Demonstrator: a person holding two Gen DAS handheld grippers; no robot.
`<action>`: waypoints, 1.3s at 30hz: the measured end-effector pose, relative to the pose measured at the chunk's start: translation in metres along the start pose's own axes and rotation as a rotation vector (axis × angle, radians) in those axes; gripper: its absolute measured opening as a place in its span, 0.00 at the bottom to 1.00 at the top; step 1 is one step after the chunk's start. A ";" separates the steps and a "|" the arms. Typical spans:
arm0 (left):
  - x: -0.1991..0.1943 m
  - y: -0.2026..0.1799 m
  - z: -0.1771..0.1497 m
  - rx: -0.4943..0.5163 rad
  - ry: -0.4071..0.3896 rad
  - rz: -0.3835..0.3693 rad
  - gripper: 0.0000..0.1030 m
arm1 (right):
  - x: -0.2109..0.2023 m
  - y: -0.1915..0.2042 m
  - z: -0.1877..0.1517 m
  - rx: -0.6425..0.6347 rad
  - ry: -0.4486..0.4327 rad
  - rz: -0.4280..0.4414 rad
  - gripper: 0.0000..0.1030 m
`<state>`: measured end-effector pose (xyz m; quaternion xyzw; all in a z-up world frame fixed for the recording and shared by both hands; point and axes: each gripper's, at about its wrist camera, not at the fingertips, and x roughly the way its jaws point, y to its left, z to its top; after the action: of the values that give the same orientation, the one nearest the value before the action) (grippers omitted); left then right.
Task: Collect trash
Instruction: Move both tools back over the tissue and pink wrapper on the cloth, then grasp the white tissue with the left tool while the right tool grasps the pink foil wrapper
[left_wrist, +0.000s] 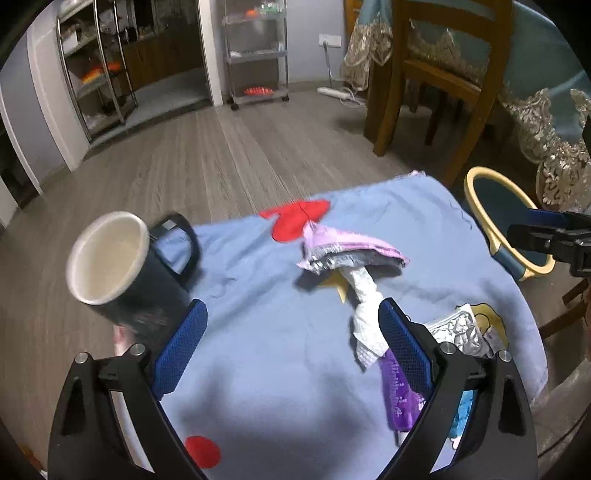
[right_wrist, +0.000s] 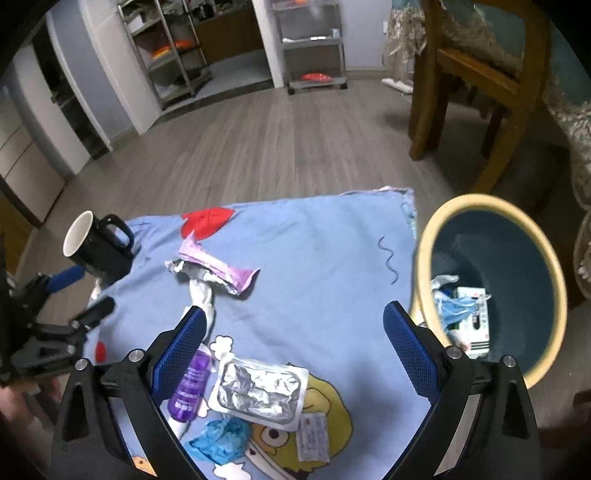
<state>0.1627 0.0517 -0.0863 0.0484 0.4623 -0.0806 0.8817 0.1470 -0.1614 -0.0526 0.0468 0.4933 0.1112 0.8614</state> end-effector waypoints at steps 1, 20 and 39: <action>0.009 -0.004 -0.001 0.001 0.019 -0.013 0.89 | 0.005 -0.003 0.001 0.021 0.011 0.006 0.93; 0.062 -0.049 -0.014 0.053 0.191 -0.184 0.10 | 0.027 -0.005 0.004 0.029 0.068 0.065 0.93; 0.031 0.033 -0.017 -0.176 0.250 -0.091 0.08 | 0.113 0.088 0.015 -0.415 0.134 0.104 0.80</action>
<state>0.1728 0.0841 -0.1210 -0.0403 0.5756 -0.0729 0.8135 0.2020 -0.0491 -0.1233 -0.1133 0.5127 0.2576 0.8111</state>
